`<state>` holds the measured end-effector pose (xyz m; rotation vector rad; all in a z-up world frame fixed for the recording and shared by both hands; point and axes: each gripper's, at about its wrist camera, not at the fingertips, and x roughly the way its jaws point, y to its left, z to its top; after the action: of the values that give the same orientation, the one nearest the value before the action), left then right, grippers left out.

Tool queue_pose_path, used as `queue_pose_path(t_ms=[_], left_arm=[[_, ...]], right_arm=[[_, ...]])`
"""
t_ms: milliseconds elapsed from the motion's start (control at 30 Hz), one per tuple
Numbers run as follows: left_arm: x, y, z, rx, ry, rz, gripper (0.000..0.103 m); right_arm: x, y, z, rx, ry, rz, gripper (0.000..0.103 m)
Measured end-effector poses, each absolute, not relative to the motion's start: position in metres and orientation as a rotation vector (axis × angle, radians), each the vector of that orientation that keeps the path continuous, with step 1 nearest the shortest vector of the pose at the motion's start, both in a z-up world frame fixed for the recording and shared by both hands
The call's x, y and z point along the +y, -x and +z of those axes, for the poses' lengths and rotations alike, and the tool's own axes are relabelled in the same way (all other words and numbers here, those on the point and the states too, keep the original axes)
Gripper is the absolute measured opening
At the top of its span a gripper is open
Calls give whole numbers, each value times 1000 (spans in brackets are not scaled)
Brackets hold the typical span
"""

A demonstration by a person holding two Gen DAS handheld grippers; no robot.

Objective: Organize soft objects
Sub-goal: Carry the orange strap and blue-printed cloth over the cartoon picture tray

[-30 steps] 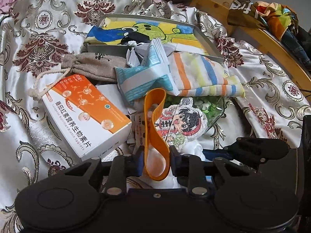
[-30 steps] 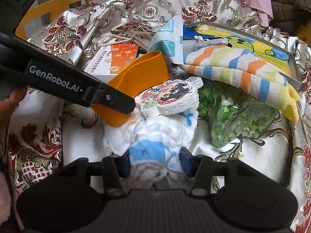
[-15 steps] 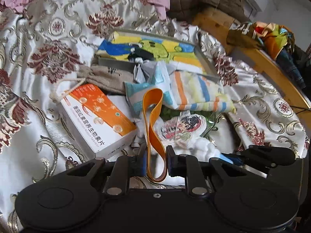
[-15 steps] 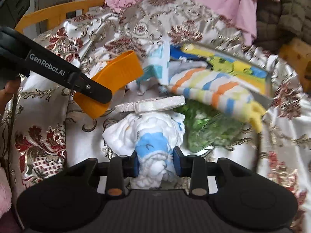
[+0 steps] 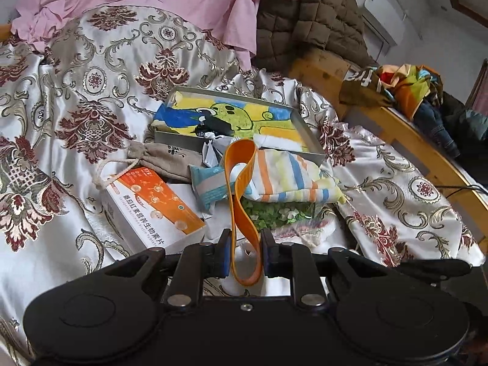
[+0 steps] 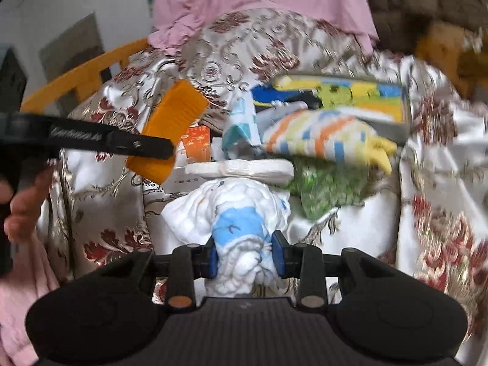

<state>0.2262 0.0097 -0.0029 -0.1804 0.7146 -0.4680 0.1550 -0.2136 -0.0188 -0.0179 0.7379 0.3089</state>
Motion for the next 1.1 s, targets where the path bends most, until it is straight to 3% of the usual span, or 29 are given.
queue_pose_path(t_ms=[267, 633, 1100], left_arm=[[13, -220, -2, 698, 182, -447, 21], [16, -217, -2, 691, 196, -431, 21], [17, -216, 4, 657, 197, -424, 21]], right_arm=[[-223, -150, -14, 723, -100, 393, 37], [-230, -165, -37, 880, -226, 400, 37], [-231, -154, -6, 685, -265, 423, 38]])
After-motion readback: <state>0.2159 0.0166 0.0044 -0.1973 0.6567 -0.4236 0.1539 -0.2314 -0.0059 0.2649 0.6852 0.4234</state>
